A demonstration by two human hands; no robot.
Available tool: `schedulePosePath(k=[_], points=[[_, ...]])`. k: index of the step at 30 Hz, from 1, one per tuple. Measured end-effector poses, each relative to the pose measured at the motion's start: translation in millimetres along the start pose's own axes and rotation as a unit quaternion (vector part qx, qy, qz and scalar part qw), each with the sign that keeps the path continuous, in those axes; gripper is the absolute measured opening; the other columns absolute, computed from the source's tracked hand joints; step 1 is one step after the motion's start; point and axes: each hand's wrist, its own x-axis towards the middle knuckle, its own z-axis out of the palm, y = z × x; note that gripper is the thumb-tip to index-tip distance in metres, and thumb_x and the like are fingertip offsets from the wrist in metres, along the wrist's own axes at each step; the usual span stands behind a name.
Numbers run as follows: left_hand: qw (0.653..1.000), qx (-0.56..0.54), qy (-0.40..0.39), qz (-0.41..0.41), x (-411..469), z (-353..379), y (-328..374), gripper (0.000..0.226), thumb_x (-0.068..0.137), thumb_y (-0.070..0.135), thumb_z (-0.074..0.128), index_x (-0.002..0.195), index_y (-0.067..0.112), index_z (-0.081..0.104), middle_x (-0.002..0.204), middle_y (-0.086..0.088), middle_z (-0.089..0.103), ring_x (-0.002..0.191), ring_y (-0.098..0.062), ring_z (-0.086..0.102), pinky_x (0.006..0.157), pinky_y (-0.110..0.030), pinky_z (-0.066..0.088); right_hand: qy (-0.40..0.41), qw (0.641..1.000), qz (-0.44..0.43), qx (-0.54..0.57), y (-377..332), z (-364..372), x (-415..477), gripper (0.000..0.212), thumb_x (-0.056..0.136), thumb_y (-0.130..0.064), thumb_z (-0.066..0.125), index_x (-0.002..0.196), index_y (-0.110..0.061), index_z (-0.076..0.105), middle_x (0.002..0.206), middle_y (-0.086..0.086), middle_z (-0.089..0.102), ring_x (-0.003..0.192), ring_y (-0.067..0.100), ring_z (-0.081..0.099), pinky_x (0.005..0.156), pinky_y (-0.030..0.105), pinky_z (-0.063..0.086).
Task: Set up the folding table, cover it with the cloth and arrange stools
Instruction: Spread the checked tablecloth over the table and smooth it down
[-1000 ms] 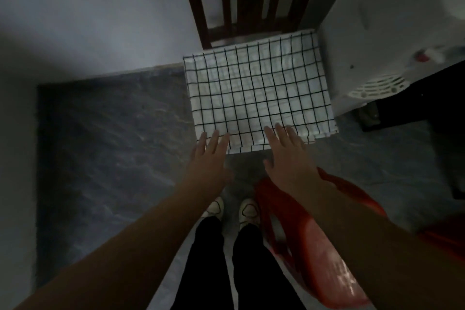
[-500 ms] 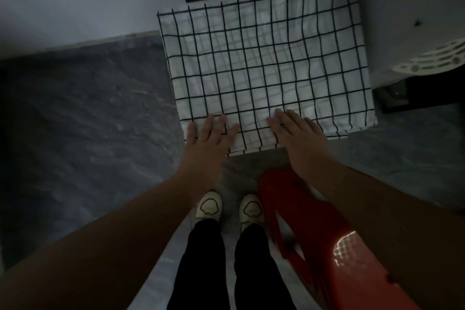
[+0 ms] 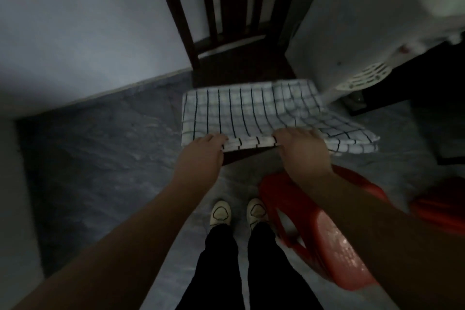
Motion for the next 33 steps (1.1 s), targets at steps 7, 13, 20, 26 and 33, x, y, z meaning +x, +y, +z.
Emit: schedulePosePath(k=[7, 13, 20, 26, 33], points=[[0.992, -0.027, 0.016, 0.124, -59, -118, 87, 0.035, 0.095, 0.02, 0.05, 0.129, 0.025, 0.057, 0.117, 0.0, 0.063, 0.095, -0.022, 0.062, 0.076, -0.038, 0.053, 0.08, 0.99, 0.116, 0.016, -4, -154, -90, 0.021, 0.083, -0.015, 0.058, 0.101, -0.021, 0.066, 0.094, 0.002, 0.069, 0.088, 0.03, 0.063, 0.078, 0.039, 0.043], [0.978, -0.003, -0.029, 0.207, -95, -168, 180, 0.024, 0.094, 0.027, 0.05, 0.116, 0.034, 0.057, 0.101, 0.008, 0.062, 0.09, -0.017, 0.06, 0.073, -0.039, 0.051, 0.128, 0.962, 0.239, 0.033, 9, -223, -203, 0.019, 0.087, -0.018, 0.054, 0.102, -0.022, 0.066, 0.095, -0.002, 0.068, 0.088, 0.025, 0.062, 0.076, 0.039, 0.045], [0.945, 0.018, -0.086, 0.316, -135, -170, 280, 0.017, 0.09, 0.027, 0.054, 0.103, 0.036, 0.06, 0.096, 0.01, 0.063, 0.088, -0.016, 0.06, 0.07, -0.036, 0.048, 0.158, 0.911, 0.376, 0.058, 18, -234, -332, 0.02, 0.089, -0.015, 0.054, 0.105, -0.023, 0.066, 0.091, -0.002, 0.067, 0.079, 0.026, 0.061, 0.063, 0.031, 0.033], [0.901, 0.067, -0.14, 0.406, -202, -111, 381, 0.018, 0.09, 0.026, 0.055, 0.104, 0.035, 0.061, 0.098, 0.01, 0.064, 0.092, -0.017, 0.059, 0.073, -0.035, 0.047, 0.165, 0.848, 0.496, 0.088, 40, -218, -463, 0.023, 0.091, -0.018, 0.051, 0.109, -0.024, 0.065, 0.095, -0.001, 0.068, 0.086, 0.029, 0.063, 0.067, 0.034, 0.038], [0.843, 0.104, -0.169, 0.5, -339, 7, 520, 0.023, 0.086, 0.023, 0.056, 0.105, 0.034, 0.063, 0.103, 0.007, 0.066, 0.098, -0.021, 0.06, 0.072, -0.034, 0.043, 0.201, 0.768, 0.597, 0.114, 76, -180, -672, 0.026, 0.09, -0.011, 0.053, 0.109, -0.023, 0.066, 0.093, -0.001, 0.069, 0.082, 0.027, 0.062, 0.067, 0.034, 0.039]])
